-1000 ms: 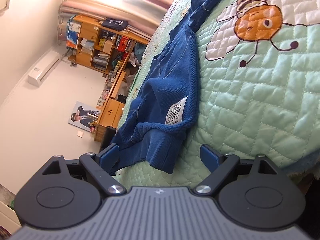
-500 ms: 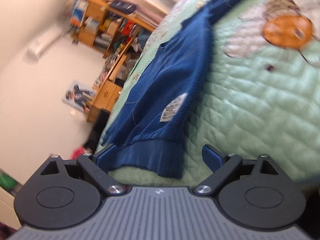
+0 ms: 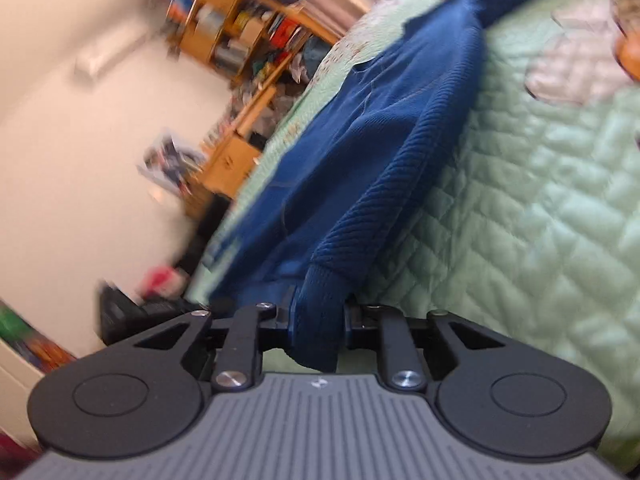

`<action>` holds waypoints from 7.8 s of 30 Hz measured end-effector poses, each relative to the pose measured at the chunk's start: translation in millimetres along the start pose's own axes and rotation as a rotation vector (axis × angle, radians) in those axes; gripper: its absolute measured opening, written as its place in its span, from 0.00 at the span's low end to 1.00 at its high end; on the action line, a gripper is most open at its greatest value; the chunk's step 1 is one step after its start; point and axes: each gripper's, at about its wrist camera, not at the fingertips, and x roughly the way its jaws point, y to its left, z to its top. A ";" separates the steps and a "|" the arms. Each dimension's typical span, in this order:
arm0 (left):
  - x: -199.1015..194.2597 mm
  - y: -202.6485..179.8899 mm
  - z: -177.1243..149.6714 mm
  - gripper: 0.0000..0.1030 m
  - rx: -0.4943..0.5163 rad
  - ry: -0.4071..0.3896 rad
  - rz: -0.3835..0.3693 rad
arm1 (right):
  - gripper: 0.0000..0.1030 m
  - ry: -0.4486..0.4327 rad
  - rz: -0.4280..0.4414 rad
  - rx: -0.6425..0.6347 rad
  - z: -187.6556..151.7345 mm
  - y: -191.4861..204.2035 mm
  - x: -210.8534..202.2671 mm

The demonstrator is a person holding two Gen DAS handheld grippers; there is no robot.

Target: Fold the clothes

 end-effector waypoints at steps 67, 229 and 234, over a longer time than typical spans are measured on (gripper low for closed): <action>-56.2 16.2 -6.7 0.67 -0.072 -0.041 0.049 | 0.20 -0.138 -0.138 0.026 18.9 8.9 -69.7; 28.9 -69.0 13.2 0.99 0.176 -0.066 0.021 | 0.70 -0.040 -0.219 -0.331 74.1 16.4 50.5; 22.1 -77.4 -4.5 0.99 0.215 -0.024 -0.015 | 0.70 0.127 -0.076 -0.398 30.0 45.9 53.2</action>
